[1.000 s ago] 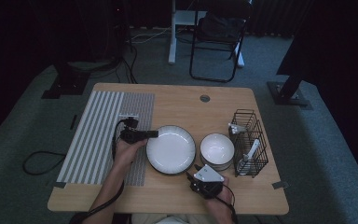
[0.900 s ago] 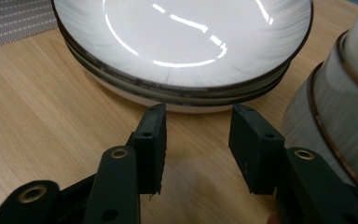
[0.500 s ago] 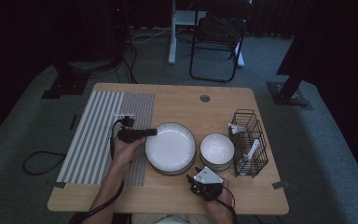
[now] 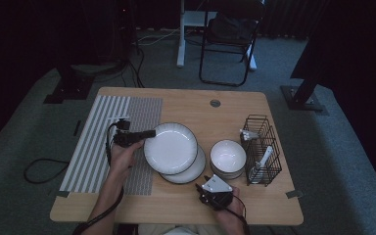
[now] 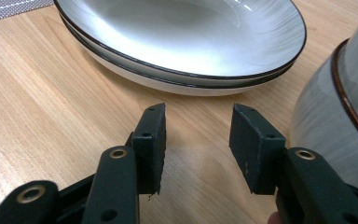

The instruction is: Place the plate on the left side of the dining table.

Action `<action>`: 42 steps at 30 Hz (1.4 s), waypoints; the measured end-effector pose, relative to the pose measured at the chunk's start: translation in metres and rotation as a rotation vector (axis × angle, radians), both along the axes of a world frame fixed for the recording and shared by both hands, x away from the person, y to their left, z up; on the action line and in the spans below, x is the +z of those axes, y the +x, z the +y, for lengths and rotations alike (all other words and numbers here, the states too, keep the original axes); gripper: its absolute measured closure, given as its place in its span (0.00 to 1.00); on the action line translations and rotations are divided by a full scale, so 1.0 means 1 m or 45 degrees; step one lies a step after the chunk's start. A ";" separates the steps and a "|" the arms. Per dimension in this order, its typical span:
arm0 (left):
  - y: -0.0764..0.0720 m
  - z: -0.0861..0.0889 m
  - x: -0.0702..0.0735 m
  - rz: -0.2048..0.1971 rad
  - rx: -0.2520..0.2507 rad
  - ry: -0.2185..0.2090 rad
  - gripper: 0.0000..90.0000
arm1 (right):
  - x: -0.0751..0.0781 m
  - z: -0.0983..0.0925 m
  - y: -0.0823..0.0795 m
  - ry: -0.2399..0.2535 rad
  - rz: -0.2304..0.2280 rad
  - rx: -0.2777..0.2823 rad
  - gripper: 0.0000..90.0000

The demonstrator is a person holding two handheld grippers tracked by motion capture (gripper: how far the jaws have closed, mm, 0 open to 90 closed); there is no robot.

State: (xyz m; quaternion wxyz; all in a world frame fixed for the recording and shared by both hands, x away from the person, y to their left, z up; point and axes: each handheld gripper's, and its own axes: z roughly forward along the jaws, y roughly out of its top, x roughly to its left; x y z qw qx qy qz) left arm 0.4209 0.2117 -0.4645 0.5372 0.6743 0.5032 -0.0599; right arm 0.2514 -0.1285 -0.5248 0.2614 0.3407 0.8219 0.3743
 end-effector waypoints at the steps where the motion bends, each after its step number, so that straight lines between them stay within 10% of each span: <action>1: 0.000 0.003 0.001 -0.002 0.006 -0.003 0.94 | 0.000 0.000 0.000 -0.004 0.001 0.006 0.61; 42: -0.002 0.123 0.004 0.006 0.381 0.016 0.93 | -0.001 0.004 0.004 -0.051 0.045 0.056 0.58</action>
